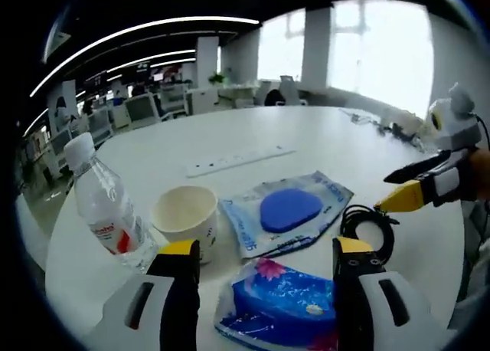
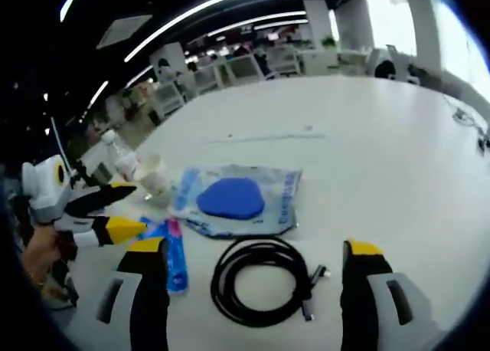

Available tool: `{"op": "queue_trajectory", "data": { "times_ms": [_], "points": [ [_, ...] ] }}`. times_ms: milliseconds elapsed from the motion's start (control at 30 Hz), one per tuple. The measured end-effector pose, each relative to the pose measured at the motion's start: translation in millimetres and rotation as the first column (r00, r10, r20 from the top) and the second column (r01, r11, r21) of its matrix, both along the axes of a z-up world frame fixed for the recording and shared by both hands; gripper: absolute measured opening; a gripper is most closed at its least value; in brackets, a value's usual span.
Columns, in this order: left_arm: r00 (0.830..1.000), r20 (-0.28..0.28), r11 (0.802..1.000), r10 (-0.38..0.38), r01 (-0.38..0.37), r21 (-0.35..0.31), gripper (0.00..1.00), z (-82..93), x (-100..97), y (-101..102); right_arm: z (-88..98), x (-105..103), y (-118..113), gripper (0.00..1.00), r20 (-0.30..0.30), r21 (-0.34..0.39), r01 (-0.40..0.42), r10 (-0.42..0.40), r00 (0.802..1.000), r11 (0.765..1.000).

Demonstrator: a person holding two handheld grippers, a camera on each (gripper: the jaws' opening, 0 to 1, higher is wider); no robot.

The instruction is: Arrange the tabletop items into an orderly group along one side of the table until the central work area is clear of visible clutter.

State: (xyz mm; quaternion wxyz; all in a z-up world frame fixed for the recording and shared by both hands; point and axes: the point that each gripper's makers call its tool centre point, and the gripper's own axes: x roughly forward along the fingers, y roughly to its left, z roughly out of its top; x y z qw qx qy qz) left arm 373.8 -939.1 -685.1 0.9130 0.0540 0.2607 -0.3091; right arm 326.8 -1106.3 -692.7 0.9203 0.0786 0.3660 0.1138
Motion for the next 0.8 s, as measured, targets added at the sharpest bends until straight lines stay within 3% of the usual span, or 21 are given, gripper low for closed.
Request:
{"op": "queue_trajectory", "data": {
  "times_ms": [100, 267, 500, 800],
  "points": [
    [1.0, -0.003, 0.999, -0.024, 0.024, -0.042, 0.74, 2.4, -4.6, 2.5, -1.5, -9.5, 3.1, 0.96, -0.009, -0.06, -0.036, 0.036, 0.999, 0.998],
    [0.998, 0.006, 0.998, -0.062, 0.062, -0.027, 0.8, -0.4, -11.0, 13.2, -4.9, -25.9, 18.3, 0.99, -0.034, -0.021, -0.054, 0.053, 0.998, 0.998],
    [0.995, 0.029, 0.994, -0.092, 0.094, -0.064, 0.84, 0.1, -15.9, 23.2, 4.0, -38.8, 42.8, 0.99, 0.027, 0.033, -0.021, 0.02, 0.999, 0.999],
    [0.99, 0.054, 0.989, -0.132, 0.135, -0.053, 0.88, -5.7, -22.1, 33.5, -7.8, -62.3, 72.6, 0.99, 0.011, 0.061, -0.027, 0.027, 1.0, 0.998]
  ]
}}
